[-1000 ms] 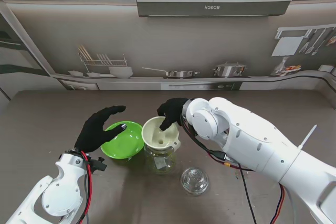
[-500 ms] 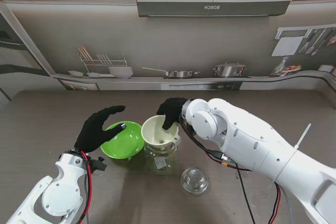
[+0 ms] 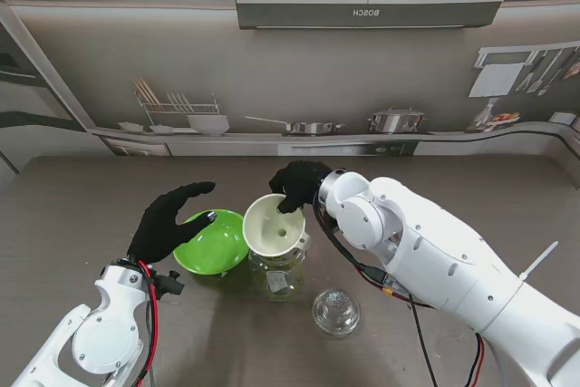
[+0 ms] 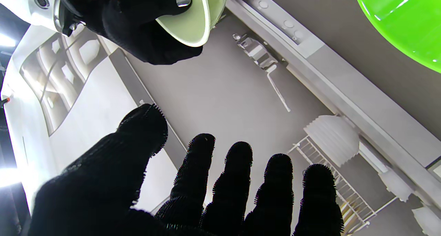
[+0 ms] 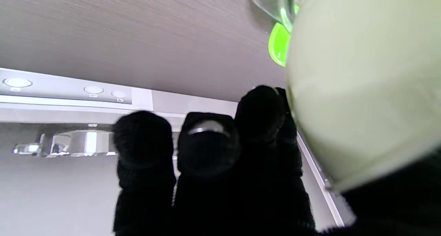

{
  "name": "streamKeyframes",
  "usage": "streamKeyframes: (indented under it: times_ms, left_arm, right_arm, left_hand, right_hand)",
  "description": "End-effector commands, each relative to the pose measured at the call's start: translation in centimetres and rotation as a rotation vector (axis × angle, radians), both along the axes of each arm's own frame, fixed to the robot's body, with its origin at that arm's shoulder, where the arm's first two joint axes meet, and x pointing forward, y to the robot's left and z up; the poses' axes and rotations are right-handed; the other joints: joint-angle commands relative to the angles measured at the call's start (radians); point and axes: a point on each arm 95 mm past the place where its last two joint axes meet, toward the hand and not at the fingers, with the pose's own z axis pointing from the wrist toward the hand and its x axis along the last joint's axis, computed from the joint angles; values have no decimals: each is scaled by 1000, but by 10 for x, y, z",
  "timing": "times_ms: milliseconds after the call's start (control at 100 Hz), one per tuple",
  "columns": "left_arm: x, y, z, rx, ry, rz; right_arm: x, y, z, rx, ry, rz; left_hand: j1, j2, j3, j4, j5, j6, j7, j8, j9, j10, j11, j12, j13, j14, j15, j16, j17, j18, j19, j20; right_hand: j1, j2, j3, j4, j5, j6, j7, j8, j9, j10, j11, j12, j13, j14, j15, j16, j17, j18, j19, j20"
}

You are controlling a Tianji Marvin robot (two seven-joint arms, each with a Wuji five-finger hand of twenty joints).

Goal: Pour mung beans into a glass jar with a funnel

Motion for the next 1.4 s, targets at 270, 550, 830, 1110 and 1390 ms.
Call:
streamKeyframes:
  times_ms: [270, 550, 830, 1110, 1390]
  left_arm:
    - [-1, -3, 1, -13, 12, -7]
    - [-1, -3, 1, -21, 15, -4]
    - [-1, -3, 1, -30, 15, 2]
    - [-1, -2, 1, -35, 15, 6]
    - [-1, -2, 1, -37, 16, 9]
  right_arm:
    - [-6, -6, 4, 34, -5, -15]
    - [-6, -4, -2, 49, -14, -4]
    - [-9, -5, 0, 102, -37, -13]
    - [-17, -7, 7, 148, -64, -20]
    - [-22, -9, 17, 187, -76, -36]
  left_hand:
    - [12, 42, -25, 38, 13, -20, -4, -5, 7, 1, -5, -2, 12, -2, -2, -13, -14, -16, -32, -3]
    - [13, 47, -28, 38, 13, -21, -4, -5, 8, 3, -5, -2, 12, -1, -3, -13, -15, -16, -32, -3]
    - [17, 55, -30, 39, 17, -19, -4, -6, 10, 5, -6, -3, 14, 4, -4, -13, -15, -14, -32, -3]
    - [20, 63, -35, 39, 21, -18, -3, -6, 12, 8, -6, -3, 14, 3, -5, -13, -15, -13, -33, -4]
    - [20, 65, -37, 40, 18, -19, -5, -7, 12, 6, -6, -3, 15, 5, -6, -13, -16, -14, -33, -4]
  right_hand:
    - [40, 25, 86, -64, -20, -6, 53, 48, 91, -15, 48, 52, 39, -51, 108, 57, 53, -38, 72, 57]
    - [34, 22, 149, -94, -37, 10, 81, 96, 96, -16, 149, 129, 38, -99, 291, 157, 134, -59, 149, 131]
    - [34, 38, 168, -112, -62, 17, 100, 153, 101, -37, 238, 178, 38, -135, 395, 237, 169, -91, 222, 191]
    - [36, 44, 168, -115, -68, 20, 102, 166, 101, -42, 261, 175, 37, -137, 406, 250, 173, -98, 239, 197]
    - [40, 49, 161, -113, -73, 25, 100, 176, 100, -44, 263, 167, 38, -137, 405, 255, 172, -98, 239, 196]
